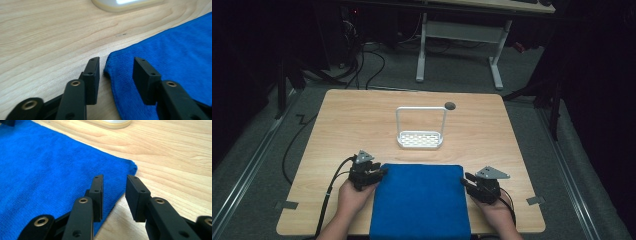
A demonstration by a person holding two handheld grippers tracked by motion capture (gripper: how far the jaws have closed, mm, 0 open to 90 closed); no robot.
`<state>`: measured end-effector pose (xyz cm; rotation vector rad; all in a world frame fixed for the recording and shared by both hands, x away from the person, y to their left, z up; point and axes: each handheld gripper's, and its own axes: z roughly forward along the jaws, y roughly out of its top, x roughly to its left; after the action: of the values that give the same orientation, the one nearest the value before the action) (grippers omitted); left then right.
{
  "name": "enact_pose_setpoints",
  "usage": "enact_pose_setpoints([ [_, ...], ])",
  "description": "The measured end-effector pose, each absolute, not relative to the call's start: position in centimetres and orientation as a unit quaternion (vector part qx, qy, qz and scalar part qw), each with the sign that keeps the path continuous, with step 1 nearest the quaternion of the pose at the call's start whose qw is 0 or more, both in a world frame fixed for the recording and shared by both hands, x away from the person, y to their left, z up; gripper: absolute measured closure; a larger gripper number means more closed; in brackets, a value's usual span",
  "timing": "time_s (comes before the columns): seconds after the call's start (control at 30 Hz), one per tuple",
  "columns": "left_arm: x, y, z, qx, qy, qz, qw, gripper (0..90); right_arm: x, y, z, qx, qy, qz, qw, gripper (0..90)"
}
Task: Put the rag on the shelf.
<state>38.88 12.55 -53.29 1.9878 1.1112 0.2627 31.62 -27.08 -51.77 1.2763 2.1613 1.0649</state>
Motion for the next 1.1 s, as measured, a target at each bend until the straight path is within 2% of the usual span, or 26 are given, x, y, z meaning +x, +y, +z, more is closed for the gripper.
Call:
enact_pose_setpoints([
  [0.07,38.9,12.4,-53.4,0.787,0.443,0.111,0.415,65.7,31.6,-27.2,-51.7,0.462,0.772,0.384,0.207,65.3],
  [0.1,39.0,12.5,-53.5,0.784,0.446,0.11,0.417,70.9,31.8,-27.2,-51.8,0.459,0.774,0.382,0.211,61.5],
  [0.17,39.1,12.5,-53.5,0.784,0.446,0.109,0.417,77.2,31.9,-27.2,-51.9,0.462,0.773,0.381,0.21,59.7],
  [0.3,38.9,12.3,-53.6,0.787,0.443,0.114,0.414,83.5,33.3,-26.8,-52.1,0.474,0.767,0.381,0.206,54.2],
  [0.4,38.8,12.3,-53.6,0.792,0.436,0.119,0.411,85.4,35.1,-26.2,-52.3,0.489,0.764,0.372,0.198,51.7],
  [0.6,38.9,12.3,-53.6,0.791,0.437,0.115,0.412,86.2,36.2,-25.6,-53.0,0.501,0.766,0.352,0.196,53.3],
  [0.67,38.8,12.3,-53.6,0.791,0.436,0.115,0.412,86.3,36.5,-25.2,-52.8,0.485,0.783,0.335,0.2,60.2],
  [0.77,38.9,12.4,-53.6,0.791,0.437,0.112,0.413,86.4,36.7,-24.9,-52.6,0.485,0.787,0.327,0.196,63.3],
  [0.87,38.9,12.5,-53.6,0.789,0.439,0.107,0.416,86.4,37.3,-24.7,-52.2,0.493,0.791,0.311,0.187,71.5],
  [1.0,38.8,12.5,-53.6,0.789,0.439,0.107,0.416,86.6,37.0,-24.8,-52.7,0.488,0.783,0.331,0.198,87.0],
  [1.1,38.8,12.5,-53.6,0.789,0.439,0.108,0.416,86.8,37.0,-25.0,-52.8,0.487,0.781,0.339,0.195,87.4],
])
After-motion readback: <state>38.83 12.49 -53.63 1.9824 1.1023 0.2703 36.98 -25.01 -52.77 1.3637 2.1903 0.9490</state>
